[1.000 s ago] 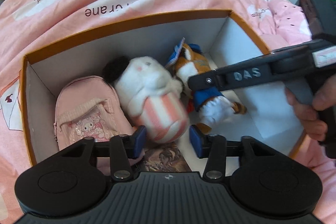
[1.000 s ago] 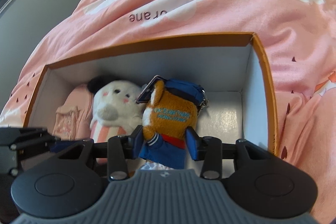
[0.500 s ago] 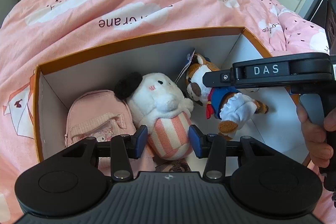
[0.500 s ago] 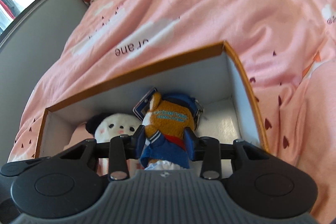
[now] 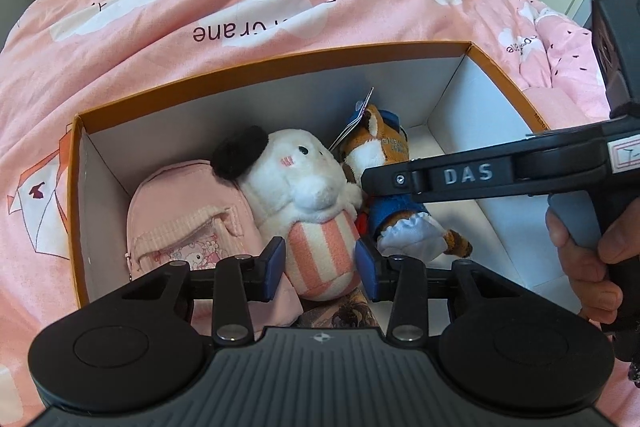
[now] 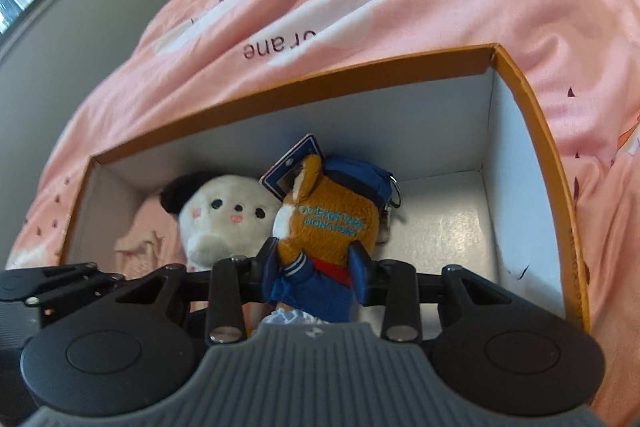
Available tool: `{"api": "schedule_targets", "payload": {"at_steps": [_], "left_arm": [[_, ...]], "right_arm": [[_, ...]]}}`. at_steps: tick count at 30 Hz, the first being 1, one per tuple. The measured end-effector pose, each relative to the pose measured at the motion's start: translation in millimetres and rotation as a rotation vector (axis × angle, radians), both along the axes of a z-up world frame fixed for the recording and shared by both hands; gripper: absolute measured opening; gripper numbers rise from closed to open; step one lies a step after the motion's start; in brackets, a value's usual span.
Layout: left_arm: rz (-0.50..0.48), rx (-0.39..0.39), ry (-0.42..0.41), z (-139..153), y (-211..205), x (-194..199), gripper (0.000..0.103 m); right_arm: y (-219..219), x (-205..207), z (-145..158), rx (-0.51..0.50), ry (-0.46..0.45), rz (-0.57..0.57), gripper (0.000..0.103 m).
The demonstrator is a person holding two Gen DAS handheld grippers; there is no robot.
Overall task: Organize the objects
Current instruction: 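Lower the orange bear plush into the box and open the right gripper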
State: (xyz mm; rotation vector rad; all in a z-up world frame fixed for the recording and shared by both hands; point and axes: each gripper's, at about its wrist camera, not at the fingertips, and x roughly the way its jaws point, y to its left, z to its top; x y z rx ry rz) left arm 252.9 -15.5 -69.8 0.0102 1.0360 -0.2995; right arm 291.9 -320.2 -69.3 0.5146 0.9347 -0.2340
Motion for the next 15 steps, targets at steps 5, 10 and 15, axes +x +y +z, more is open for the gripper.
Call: {"api": "schedule_targets", "payload": {"at_steps": [5, 10, 15], "left_arm": [[0.001, -0.008, -0.01, 2.7, 0.7, -2.7, 0.047], [-0.001, -0.044, -0.027, 10.8, 5.6, -9.3, 0.056], [0.017, -0.071, -0.056, 22.4, 9.8, -18.1, 0.064]], "right_arm": [[3.7, 5.1, 0.4, -0.055, 0.02, 0.031, 0.042], [5.6, 1.8, 7.1, -0.083, 0.011, 0.045, 0.048], [11.1, -0.4, 16.2, -0.128, -0.007, 0.059, 0.053]]}}
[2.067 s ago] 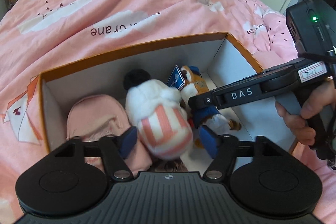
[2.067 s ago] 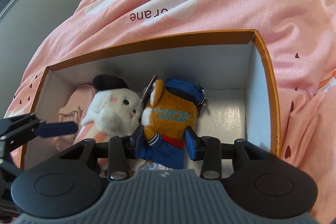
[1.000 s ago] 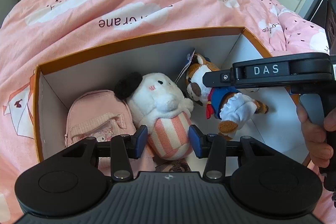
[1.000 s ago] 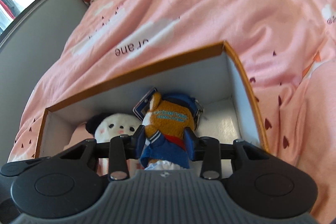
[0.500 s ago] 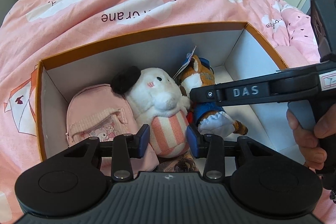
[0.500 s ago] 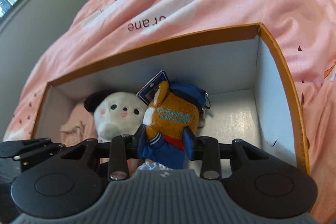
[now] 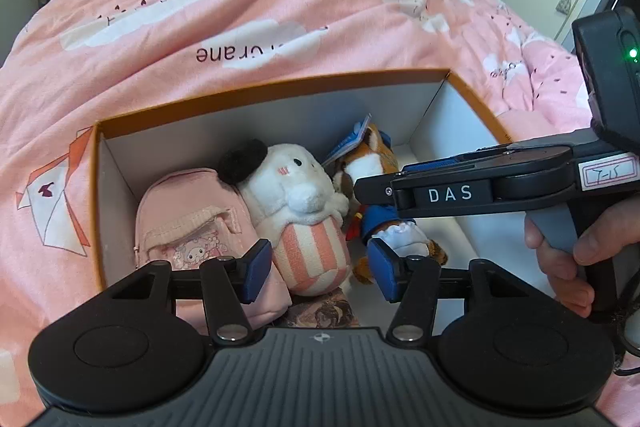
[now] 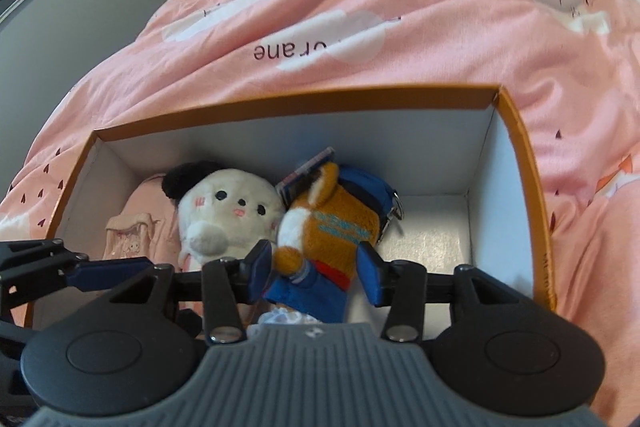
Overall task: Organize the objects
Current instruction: 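Lower the orange bear plush into the box and open the right gripper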
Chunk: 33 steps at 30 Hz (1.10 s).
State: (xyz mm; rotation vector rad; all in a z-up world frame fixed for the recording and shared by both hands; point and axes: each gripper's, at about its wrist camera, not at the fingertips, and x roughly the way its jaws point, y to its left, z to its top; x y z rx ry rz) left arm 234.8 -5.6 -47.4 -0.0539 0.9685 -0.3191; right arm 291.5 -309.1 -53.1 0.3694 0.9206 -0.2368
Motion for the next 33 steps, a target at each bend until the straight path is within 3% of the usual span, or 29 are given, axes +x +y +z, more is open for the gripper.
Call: {"api": "schedule_targets", "payload": {"at_steps": [5, 14, 16, 24, 28, 33], "left_arm": [[0.017, -0.033, -0.006, 7.7, 3.8, -9.3, 0.067], [0.007, 0.014, -0.007, 5.0, -1.4, -13.5, 0.066], [0.006, 0.012, -0.004, 4.4, -1.6, -12.3, 0.066], [-0.003, 0.029, 0.009, -1.2, -3.7, -5.6, 0.062], [-0.003, 0.028, 0.019, -5.4, -4.2, -2.6, 0.061], [0.014, -0.008, 0.014, -4.2, -1.0, -10.3, 0.061]], "right_arm": [[1.8, -6.5, 8.1, -0.029, -0.001, 0.009, 0.053], [1.5, -8.3, -6.7, -0.13, 0.134, 0.007, 0.04], [-2.3, -8.2, -12.1, -0.102, 0.145, 0.007, 0.031], [-21.8, -7.5, -20.4, 0.131, 0.068, -0.11, 0.028], [-11.9, -2.8, -22.2, 0.12, 0.06, -0.039, 0.027], [-10.8, 0.6, -22.2, 0.111, 0.083, -0.042, 0.028]]}}
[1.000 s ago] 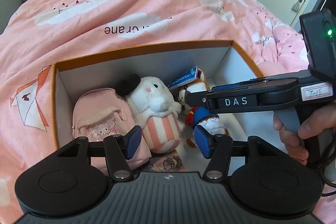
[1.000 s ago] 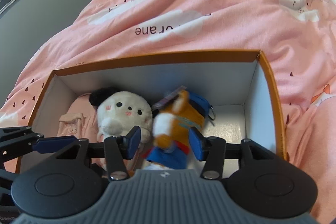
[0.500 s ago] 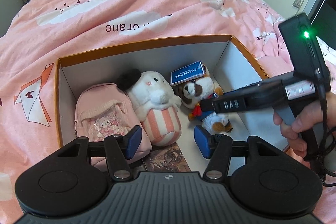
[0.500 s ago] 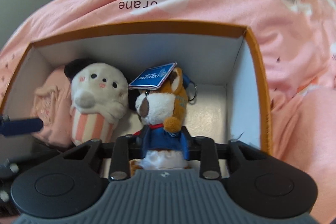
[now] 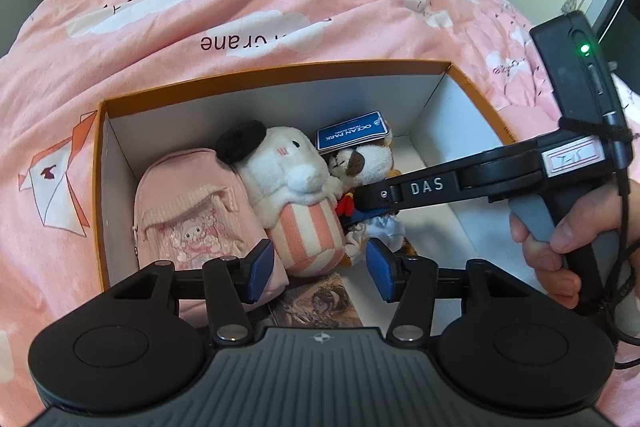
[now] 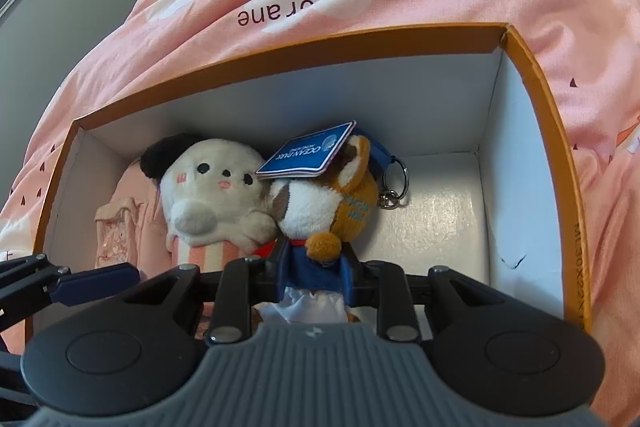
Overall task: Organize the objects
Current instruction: 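Lower the orange bear plush into the box and open the right gripper, then grasp the white glasses case with the right gripper while the left gripper grasps the tan box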
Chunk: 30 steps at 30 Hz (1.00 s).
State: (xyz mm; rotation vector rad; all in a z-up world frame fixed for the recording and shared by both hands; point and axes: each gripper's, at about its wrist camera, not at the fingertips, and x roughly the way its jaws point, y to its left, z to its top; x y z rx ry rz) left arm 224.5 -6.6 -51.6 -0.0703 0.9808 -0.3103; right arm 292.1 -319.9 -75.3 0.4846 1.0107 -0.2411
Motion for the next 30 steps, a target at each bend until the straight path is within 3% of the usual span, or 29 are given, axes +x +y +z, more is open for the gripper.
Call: {"api": "schedule_targets", "payload": {"at_steps": [6, 9, 16, 21, 25, 30], "left_arm": [[0.014, -0.021, -0.029, 8.5, -0.1, -13.2, 0.061], [0.033, -0.046, -0.044, 16.0, -1.3, -20.9, 0.061], [0.051, -0.092, -0.137, 38.6, -9.5, -56.9, 0.065], [0.045, -0.088, -0.204, 50.9, -13.1, -82.8, 0.065], [0.044, -0.091, -0.239, 56.4, -13.1, -100.7, 0.065], [0.012, -0.1, -0.237, 55.7, -13.7, -118.8, 0.065]], "right_arm": [[6.0, -4.7, 8.8, -0.055, -0.008, 0.014, 0.034], [10.0, -5.9, 13.8, -0.085, -0.019, 0.024, 0.044], [24.1, -12.6, 29.0, -0.167, -0.046, 0.037, 0.054], [39.7, -42.6, 54.5, -0.271, -0.124, 0.04, 0.065], [51.1, -75.7, 75.9, -0.306, -0.213, 0.025, 0.067], [69.6, -121.5, 95.1, -0.365, -0.303, 0.015, 0.074]]}}
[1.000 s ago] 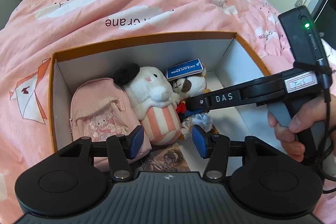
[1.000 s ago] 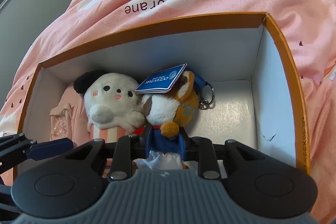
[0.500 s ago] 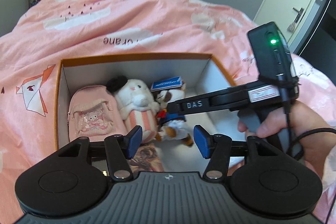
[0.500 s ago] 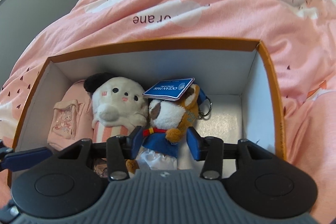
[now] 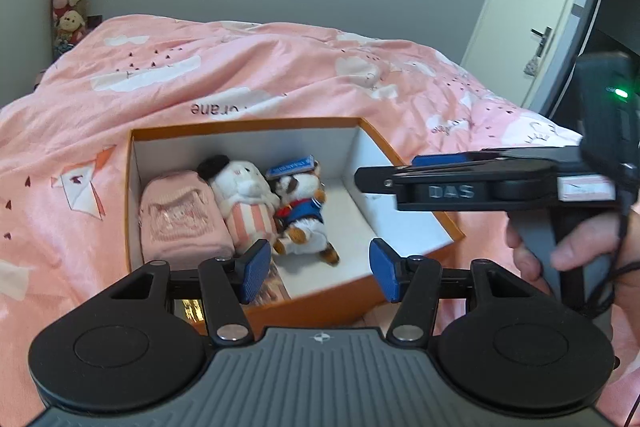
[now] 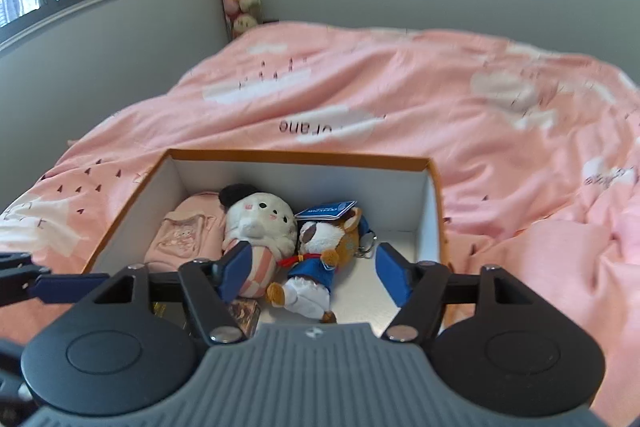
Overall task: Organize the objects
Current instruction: 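Grasp the white glasses case with the right gripper while the left gripper grasps the tan box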
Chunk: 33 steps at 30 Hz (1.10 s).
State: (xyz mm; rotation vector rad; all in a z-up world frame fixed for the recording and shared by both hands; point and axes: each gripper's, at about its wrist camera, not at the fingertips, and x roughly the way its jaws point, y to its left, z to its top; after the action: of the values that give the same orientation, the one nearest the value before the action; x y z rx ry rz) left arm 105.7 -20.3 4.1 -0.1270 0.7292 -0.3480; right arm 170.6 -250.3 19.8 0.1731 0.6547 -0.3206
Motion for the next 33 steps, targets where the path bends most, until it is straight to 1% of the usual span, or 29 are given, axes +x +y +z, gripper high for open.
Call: {"api": "schedule_targets", "payload": {"at_steps": [2, 4, 7, 11, 14, 15, 17, 21, 25, 30, 33], "left_arm": [[-0.031, -0.004, 0.031, -3.2, -1.1, -6.0, 0.065], [-0.066, -0.013, 0.06, -7.5, -3.0, -12.4, 0.065], [-0.1, -0.032, 0.115, -16.3, -5.0, -18.2, 0.065], [-0.133, -0.064, 0.183, -29.4, -8.2, -28.0, 0.065], [-0.157, -0.073, 0.242, -40.8, -12.5, -31.4, 0.065], [-0.165, -0.068, 0.265, -44.9, -14.4, -32.6, 0.065], [-0.184, -0.053, 0.309, -54.2, -19.2, -33.8, 0.065], [-0.195, -0.029, 0.372, -69.3, -24.1, -37.7, 0.064], [-0.219, -0.018, 0.431, -78.5, -26.0, -42.3, 0.064], [-0.297, -0.001, 0.483, -85.1, -36.5, -48.9, 0.064], [-0.331, 0.014, 0.462, -82.5, -44.3, -53.3, 0.064]], "right_arm": [[8.1, -19.4, 3.1, -0.022, -0.031, 0.005, 0.076], [16.8, -36.9, 3.2, -0.046, -0.035, 0.01, 0.081], [24.1, -55.9, -1.7, -0.049, 0.009, 0.006, 0.082], [27.4, -76.4, -16.7, 0.011, 0.089, -0.04, 0.082], [29.8, -91.1, -31.1, 0.072, 0.143, -0.066, 0.078], [30.9, -95.0, -35.8, 0.089, 0.158, -0.074, 0.075], [32.7, -102.5, -44.1, 0.119, 0.184, -0.091, 0.071], [33.7, -112.2, -56.8, 0.173, 0.229, -0.125, 0.07], [34.5, -121.9, -69.6, 0.227, 0.275, -0.162, 0.063], [35.2, -133.5, -85.8, 0.296, 0.323, -0.198, 0.058], [36.3, -139.6, -92.1, 0.334, 0.332, -0.209, 0.058]]}}
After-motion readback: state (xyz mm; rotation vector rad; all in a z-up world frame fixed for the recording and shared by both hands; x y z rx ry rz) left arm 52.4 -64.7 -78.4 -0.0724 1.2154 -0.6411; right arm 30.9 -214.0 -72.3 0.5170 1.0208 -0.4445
